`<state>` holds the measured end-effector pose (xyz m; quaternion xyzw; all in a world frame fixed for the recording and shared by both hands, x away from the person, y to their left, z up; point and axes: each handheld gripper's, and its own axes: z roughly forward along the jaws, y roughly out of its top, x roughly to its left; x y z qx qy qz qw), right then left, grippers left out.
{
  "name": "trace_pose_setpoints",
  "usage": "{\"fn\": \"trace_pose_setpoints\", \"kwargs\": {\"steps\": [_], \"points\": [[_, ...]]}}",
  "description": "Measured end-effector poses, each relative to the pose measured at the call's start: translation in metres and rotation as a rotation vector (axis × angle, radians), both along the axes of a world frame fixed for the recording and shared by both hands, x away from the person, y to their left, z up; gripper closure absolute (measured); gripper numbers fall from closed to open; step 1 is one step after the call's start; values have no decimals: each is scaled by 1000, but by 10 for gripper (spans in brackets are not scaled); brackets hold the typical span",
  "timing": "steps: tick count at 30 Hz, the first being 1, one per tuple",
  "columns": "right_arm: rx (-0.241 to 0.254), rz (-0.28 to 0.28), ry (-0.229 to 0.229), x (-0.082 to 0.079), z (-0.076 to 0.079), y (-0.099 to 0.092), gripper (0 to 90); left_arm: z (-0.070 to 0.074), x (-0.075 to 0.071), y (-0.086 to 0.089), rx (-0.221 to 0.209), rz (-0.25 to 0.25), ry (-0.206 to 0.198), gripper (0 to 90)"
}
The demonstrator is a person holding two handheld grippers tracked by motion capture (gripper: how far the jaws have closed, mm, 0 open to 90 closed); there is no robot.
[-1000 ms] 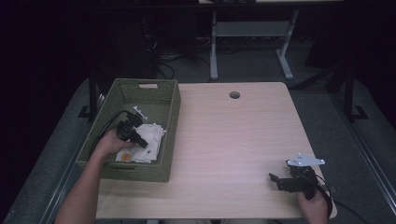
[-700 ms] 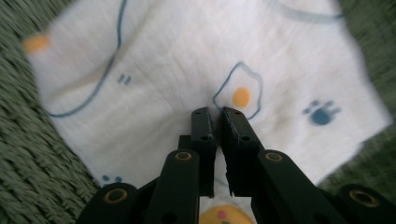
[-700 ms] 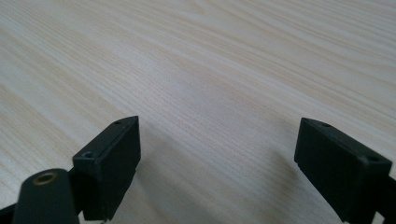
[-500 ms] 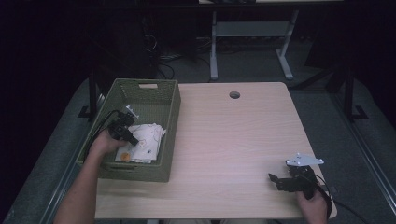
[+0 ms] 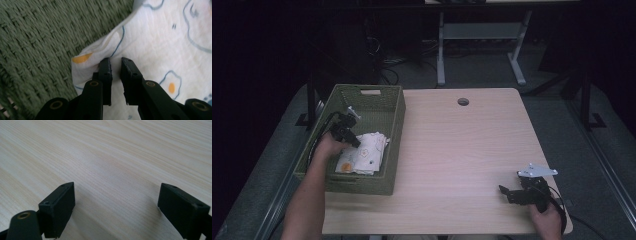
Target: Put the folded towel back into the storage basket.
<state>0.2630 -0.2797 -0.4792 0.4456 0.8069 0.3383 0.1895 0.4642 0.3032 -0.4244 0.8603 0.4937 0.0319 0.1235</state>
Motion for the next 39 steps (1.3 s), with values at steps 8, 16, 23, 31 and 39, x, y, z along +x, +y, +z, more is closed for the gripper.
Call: {"fn": "trace_pose_setpoints", "kwargs": {"steps": [8,16,23,31,39], "points": [[-3,3,-2,-1,0,2,140,19,-14,0,-46,-17,-28,737],[-3,8,-19,-4,3,5,140,46,-33,-14,-107,-59,-117,663],[6,10,-31,-4,5,4,140,63,-46,-23,-154,-74,-179,615],[9,14,-40,-2,5,3,140,74,-59,-36,-195,-107,-214,591],[20,15,-48,-1,7,1,140,80,-71,-44,-228,-108,-235,572]]}}
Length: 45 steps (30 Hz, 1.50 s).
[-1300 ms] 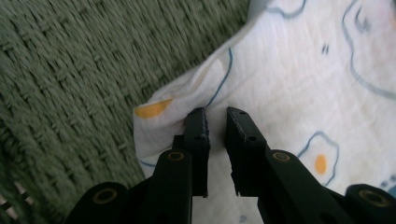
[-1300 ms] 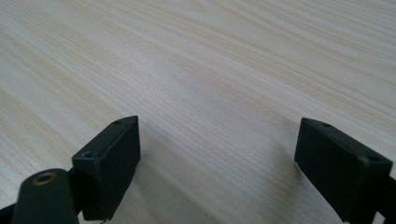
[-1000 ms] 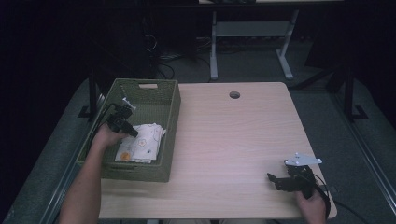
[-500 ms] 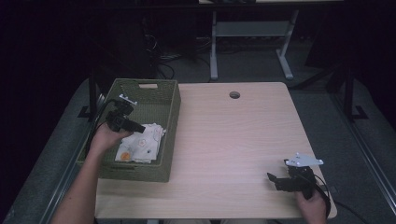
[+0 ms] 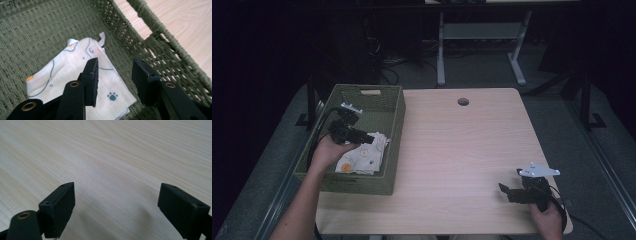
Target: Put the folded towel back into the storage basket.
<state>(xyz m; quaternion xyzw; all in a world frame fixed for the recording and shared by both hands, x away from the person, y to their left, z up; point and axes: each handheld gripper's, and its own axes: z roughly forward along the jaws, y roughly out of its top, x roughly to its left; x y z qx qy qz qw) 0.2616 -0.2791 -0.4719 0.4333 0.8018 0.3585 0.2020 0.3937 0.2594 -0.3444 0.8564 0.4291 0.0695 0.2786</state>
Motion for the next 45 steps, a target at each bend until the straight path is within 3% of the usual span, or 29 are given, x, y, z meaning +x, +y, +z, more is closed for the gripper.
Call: {"fn": "trace_pose_setpoints", "kwargs": {"steps": [8,14,18,32,42,45], "points": [[4,6,-6,-1,1,-2,140,9,-10,-8,-18,-1,-23,557],[5,3,-12,-3,2,-3,140,18,-18,-17,-54,-28,-34,548],[11,-2,-12,-3,3,-3,140,21,-21,-23,-53,-39,-49,543],[15,-10,-17,-4,4,-6,140,25,-25,-38,-75,-61,-58,511],[20,-11,-23,-4,5,-8,140,27,-28,-54,-119,-96,-70,500],[19,-10,-25,-4,5,-8,140,26,-32,-65,-148,-119,-72,494]]}}
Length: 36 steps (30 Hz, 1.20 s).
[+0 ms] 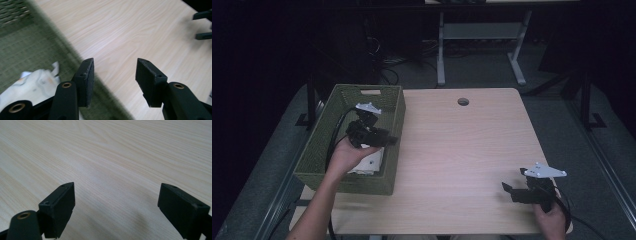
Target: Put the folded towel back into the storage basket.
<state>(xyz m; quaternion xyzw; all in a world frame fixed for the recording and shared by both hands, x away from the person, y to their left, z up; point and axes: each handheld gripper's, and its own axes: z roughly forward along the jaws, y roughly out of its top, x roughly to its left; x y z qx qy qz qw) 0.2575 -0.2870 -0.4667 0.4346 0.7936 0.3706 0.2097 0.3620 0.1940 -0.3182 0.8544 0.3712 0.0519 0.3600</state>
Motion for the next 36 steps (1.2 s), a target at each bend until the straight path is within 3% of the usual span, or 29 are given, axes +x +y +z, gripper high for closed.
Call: {"fn": "trace_pose_setpoints", "kwargs": {"steps": [10,36], "points": [[1,-3,-1,-1,1,-1,140,-2,-3,-28,6,-56,-5,475],[-1,-3,-8,-2,2,-3,140,-15,-14,-62,19,-69,-17,366]]}}
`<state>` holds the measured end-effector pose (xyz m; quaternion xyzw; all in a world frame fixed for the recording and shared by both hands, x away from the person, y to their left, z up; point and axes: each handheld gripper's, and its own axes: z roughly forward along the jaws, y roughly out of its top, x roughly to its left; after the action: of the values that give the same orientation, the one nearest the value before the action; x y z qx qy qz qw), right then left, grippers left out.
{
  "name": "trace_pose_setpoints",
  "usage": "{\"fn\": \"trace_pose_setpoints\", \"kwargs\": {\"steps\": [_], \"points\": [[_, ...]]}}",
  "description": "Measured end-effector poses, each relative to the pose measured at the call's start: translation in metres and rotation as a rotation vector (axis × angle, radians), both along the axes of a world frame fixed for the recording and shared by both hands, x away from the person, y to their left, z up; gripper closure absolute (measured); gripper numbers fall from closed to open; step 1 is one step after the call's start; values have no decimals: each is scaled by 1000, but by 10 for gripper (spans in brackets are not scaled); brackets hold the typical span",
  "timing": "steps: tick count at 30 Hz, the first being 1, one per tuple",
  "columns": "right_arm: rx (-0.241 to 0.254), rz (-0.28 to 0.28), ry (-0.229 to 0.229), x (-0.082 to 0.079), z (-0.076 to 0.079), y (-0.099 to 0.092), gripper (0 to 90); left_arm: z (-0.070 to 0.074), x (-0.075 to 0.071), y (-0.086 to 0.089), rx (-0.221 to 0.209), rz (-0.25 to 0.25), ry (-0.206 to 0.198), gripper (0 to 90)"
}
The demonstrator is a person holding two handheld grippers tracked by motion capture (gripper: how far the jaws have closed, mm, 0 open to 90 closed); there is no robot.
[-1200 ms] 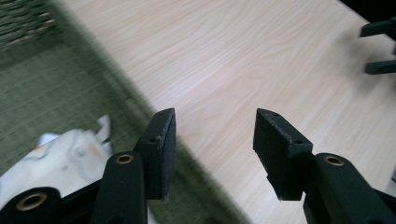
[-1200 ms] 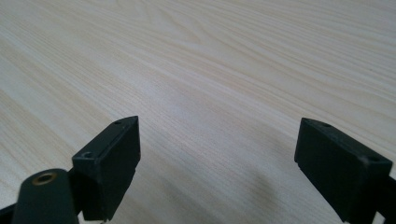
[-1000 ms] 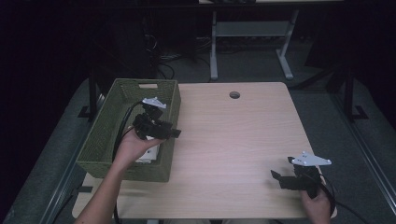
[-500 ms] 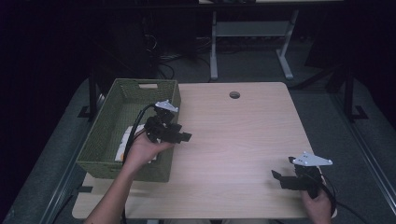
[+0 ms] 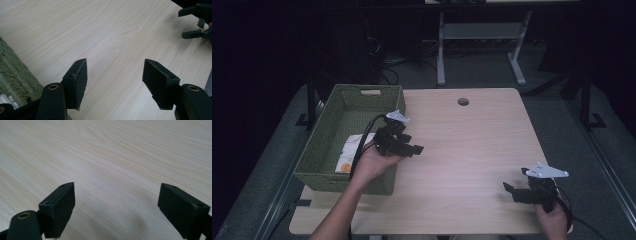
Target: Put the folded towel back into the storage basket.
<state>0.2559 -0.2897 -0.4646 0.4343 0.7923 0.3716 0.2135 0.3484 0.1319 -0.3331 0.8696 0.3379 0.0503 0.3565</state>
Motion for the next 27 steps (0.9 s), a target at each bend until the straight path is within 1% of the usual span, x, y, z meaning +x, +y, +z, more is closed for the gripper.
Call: {"fn": "trace_pose_setpoints", "kwargs": {"steps": [3,5,7,10,11,22,27], "points": [[-2,0,-2,0,0,-1,140,-2,-2,-5,5,-5,-3,352],[-1,-1,-2,0,0,-1,140,-5,-3,-11,2,-8,0,345],[-2,-2,-2,0,0,-1,140,-6,-4,-13,5,-12,0,334],[-2,-3,-2,-1,0,-2,140,-9,-6,-22,15,-19,-1,319],[-2,-3,-2,-1,0,-2,140,-9,-6,-22,15,-19,-1,314],[-1,-4,-2,-2,0,-3,140,-18,-11,-37,-1,-29,9,302],[-2,-3,-2,-1,0,-4,140,-21,-12,-42,-10,-26,14,302]]}}
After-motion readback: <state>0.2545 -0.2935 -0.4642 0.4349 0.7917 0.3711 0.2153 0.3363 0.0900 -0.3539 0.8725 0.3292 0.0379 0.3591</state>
